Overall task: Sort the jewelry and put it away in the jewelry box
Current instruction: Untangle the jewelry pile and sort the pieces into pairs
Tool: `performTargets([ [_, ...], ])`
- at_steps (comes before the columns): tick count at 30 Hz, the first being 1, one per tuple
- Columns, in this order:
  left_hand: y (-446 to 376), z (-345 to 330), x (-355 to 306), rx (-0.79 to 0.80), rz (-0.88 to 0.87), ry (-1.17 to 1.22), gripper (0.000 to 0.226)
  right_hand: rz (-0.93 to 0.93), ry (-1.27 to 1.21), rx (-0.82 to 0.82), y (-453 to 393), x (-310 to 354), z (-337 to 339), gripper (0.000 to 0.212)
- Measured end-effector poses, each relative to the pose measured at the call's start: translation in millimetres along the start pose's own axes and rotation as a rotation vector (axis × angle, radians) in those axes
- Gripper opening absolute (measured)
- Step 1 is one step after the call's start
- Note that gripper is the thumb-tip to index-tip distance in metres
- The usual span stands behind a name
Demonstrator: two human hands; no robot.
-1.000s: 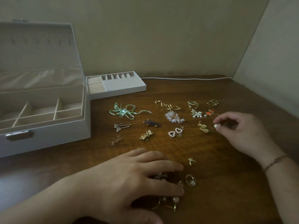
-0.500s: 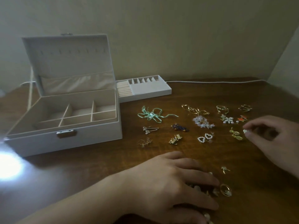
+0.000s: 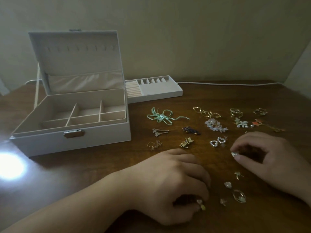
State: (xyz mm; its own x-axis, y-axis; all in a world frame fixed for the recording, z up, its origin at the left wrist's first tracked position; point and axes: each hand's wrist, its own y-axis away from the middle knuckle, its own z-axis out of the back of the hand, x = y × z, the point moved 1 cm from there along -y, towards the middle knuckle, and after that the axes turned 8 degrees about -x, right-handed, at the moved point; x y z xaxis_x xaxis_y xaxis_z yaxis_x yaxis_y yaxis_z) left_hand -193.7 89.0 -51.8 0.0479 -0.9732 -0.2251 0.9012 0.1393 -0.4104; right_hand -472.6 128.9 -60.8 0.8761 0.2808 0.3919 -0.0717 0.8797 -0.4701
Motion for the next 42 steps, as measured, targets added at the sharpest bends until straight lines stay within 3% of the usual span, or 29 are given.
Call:
performTargets([
  [4, -9, -4, 3, 0.088, 0.006, 0.011, 0.040, -0.011, 0.005, 0.067, 0, 0, -1, 0.030],
  [7, -16, -9, 1, 0.099, -0.082, -0.001, 0.033, 0.001, 0.004, 0.047, 1, 2, 4, 0.034],
  [12, -10, -9, 6, 0.088, -0.060, -0.019, 0.025, 0.096, -0.122, -0.107, 2, 12, 16, 0.030],
  [17, -7, -5, 9, 0.040, -0.045, 0.022, 0.022, 0.187, -0.186, -0.108, 3, 13, 17, 0.028],
  [21, -6, 4, 13, -0.120, 0.019, 0.153, 0.023, 0.198, -0.186, -0.167, 3, 10, 15, 0.031],
  [24, -1, 19, 26, -0.270, 0.114, 0.142, 0.018, 0.229, -0.222, -0.171, 4, 11, 15, 0.017],
  [26, 6, 30, 35, -0.288, 0.195, 0.130, 0.016, 0.261, -0.251, -0.151, 5, 15, 14, 0.009],
  [32, 20, 42, 51, 0.016, 0.384, 0.180, 0.024, 0.394, -0.156, -0.010, -3, 35, 10, 0.018],
  [36, 24, 46, 56, -0.062, 0.446, 0.083, 0.020, 0.411, -0.147, 0.057, -18, 48, 9, 0.019],
  [39, 24, 50, 55, -0.071, 0.504, 0.213, 0.025, 0.395, -0.177, 0.316, -26, 56, 9, 0.029],
  [42, 20, 47, 44, 0.131, 0.458, 0.352, 0.037, 0.377, -0.217, 0.508, -25, 60, 3, 0.037],
])
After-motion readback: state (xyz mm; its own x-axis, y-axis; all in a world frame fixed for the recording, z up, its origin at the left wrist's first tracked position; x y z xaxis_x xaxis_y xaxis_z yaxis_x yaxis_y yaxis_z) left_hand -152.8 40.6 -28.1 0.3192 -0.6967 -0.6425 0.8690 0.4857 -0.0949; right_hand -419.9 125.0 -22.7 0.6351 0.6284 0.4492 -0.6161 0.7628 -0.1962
